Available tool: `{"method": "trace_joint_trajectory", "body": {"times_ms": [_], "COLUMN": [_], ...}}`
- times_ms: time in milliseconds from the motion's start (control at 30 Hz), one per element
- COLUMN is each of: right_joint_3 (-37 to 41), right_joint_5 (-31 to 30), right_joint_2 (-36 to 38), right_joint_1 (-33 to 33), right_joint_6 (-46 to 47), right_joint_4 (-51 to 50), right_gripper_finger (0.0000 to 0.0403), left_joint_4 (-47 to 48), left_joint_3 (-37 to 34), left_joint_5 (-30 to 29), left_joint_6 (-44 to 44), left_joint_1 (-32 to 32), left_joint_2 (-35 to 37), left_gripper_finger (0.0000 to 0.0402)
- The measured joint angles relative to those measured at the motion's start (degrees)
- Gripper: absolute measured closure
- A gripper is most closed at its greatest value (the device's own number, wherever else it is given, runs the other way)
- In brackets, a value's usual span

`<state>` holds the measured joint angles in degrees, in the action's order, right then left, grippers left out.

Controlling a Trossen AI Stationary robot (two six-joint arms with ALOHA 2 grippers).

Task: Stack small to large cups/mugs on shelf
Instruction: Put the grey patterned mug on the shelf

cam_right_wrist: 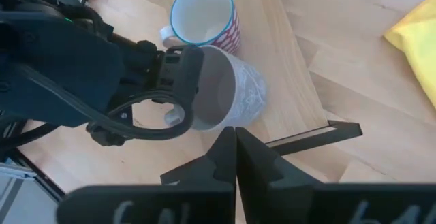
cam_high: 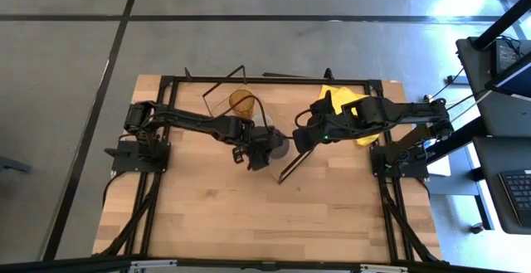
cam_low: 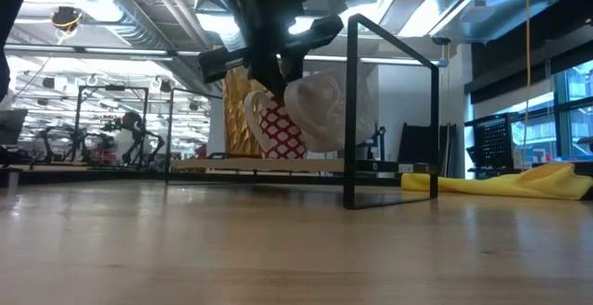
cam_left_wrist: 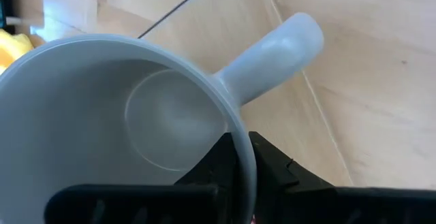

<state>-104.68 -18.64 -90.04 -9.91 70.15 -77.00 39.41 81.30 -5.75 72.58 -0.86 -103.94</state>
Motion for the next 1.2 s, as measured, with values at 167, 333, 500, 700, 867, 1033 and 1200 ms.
{"method": "trace_joint_trajectory", "body": {"times_ms": [167, 333, 500, 700, 867, 1033, 1200], "right_joint_3": [-0.01, 0.01, 0.01, 0.00, 0.01, 0.01, 0.01], "right_joint_5": [0.18, 0.20, 0.30, 0.36, 0.42, 0.40, 0.38], "right_joint_2": [0.00, 0.00, 0.00, 0.00, 0.00, 0.00, 0.00], "right_joint_1": [0.00, 0.00, 0.00, 0.00, 0.00, 0.00, -0.02], "right_joint_6": [0.00, 0.02, 0.00, 0.00, -0.20, -0.44, -1.03], "right_joint_4": [-0.03, -0.03, -0.01, -0.04, -0.08, -0.27, -0.25], "right_gripper_finger": [0.0393, 0.0389, 0.0387, 0.0387, 0.0387, 0.0386, 0.0386], "left_joint_4": [0.03, -0.60, -2.22, -2.02, -2.02, -2.02, -1.92], "left_joint_3": [0.00, 0.00, 0.00, 0.00, 0.00, 0.00, 0.03], "left_joint_5": [1.07, 1.19, 1.29, 2.73, 2.73, 2.49, 2.28], "left_joint_6": [-0.84, -1.49, -1.51, -1.55, -1.80, -1.99, -3.24], "left_joint_1": [-0.07, -0.22, -0.22, -0.22, 0.00, 0.10, 0.33], "left_joint_2": [0.00, 0.00, 0.05, 0.07, 0.07, 0.07, -0.62], "left_gripper_finger": [0.0382, 0.0382, 0.0373, 0.0365, 0.0364, 0.0363, 0.0363]}}
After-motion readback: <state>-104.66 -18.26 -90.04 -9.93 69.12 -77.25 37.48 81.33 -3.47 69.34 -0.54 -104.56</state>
